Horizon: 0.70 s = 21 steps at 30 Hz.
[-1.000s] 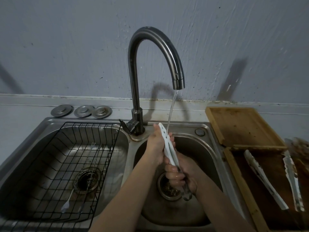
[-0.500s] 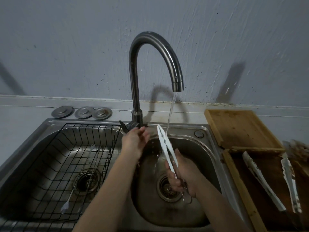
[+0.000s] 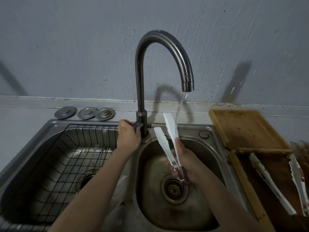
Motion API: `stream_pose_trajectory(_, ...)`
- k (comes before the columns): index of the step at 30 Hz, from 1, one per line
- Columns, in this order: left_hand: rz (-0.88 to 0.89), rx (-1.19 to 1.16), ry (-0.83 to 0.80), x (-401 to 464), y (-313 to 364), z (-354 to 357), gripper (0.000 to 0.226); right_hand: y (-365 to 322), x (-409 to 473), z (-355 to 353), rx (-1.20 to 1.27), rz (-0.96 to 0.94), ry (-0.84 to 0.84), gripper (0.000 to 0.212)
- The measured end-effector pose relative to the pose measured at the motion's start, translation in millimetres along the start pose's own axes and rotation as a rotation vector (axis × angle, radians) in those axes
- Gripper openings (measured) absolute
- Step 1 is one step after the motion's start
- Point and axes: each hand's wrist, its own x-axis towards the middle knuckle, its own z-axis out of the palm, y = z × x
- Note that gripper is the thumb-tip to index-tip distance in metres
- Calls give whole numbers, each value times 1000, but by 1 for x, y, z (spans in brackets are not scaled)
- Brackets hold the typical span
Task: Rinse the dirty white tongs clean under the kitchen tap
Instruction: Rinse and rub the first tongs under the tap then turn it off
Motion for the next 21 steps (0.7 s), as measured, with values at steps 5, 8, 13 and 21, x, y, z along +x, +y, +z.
stream_pose_trajectory(5,103,522,4,6,4,2,41,-10,-5,4,-223,-99,90,75)
stream_pose_trajectory(8,76,565,-25,17,8,2,48,-17,-17,1,-414,-309,186,69)
stream_pose_trajectory(13,89,586,-69,15,11,1,50,-10,-14,-8,-659,-486,318,59)
stream_pose_trajectory(21,52,463,-52,6,16,-3,48,2,-11,1,-1150,-320,389,47)
